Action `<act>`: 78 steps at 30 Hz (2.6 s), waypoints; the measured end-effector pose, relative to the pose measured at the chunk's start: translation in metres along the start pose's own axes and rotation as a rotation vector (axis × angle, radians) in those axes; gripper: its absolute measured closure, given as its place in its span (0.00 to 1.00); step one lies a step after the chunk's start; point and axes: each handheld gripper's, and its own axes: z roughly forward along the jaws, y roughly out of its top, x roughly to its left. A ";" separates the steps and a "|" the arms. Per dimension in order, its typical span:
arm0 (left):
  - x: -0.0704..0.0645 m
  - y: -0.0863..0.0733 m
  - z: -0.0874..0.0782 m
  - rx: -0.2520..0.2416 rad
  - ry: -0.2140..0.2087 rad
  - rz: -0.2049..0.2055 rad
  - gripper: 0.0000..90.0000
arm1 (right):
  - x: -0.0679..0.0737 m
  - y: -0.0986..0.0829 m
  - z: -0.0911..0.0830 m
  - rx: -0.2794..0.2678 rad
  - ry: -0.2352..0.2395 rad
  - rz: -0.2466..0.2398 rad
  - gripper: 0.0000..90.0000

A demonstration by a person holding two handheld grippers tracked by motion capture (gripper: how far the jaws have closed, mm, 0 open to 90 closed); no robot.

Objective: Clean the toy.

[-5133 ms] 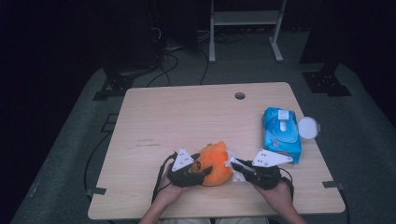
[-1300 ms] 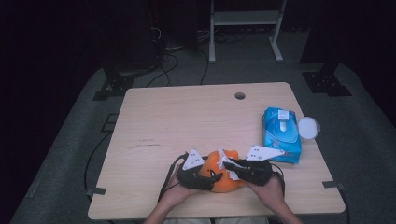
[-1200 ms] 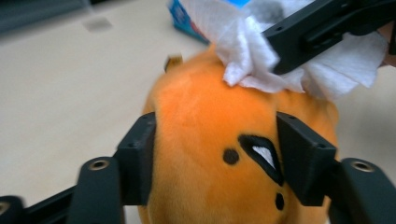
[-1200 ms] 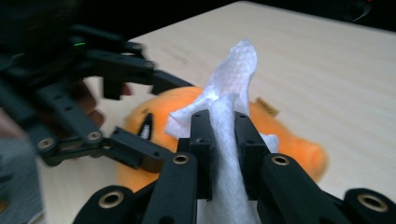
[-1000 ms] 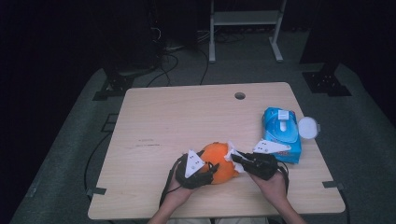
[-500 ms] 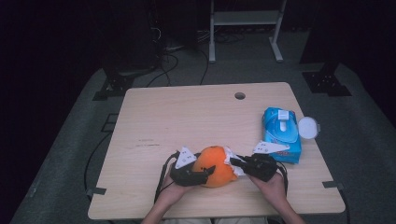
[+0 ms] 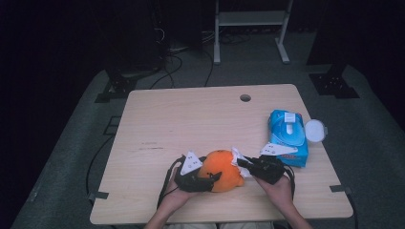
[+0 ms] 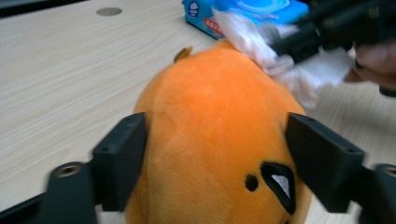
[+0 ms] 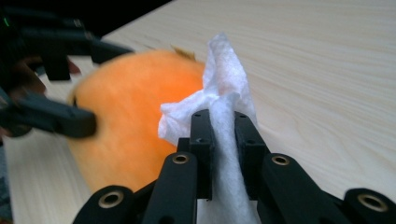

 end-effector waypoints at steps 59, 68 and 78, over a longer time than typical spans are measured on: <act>-0.021 0.003 0.001 0.018 -0.062 0.136 0.37 | 0.031 0.020 -0.010 -0.016 0.053 -0.141 0.89; -0.031 0.003 0.001 0.027 -0.026 0.203 0.38 | 0.047 0.026 -0.009 -0.028 0.040 -0.215 0.89; -0.042 0.004 0.001 0.039 -0.023 0.265 0.39 | 0.059 0.028 -0.007 -0.047 0.073 -0.214 0.89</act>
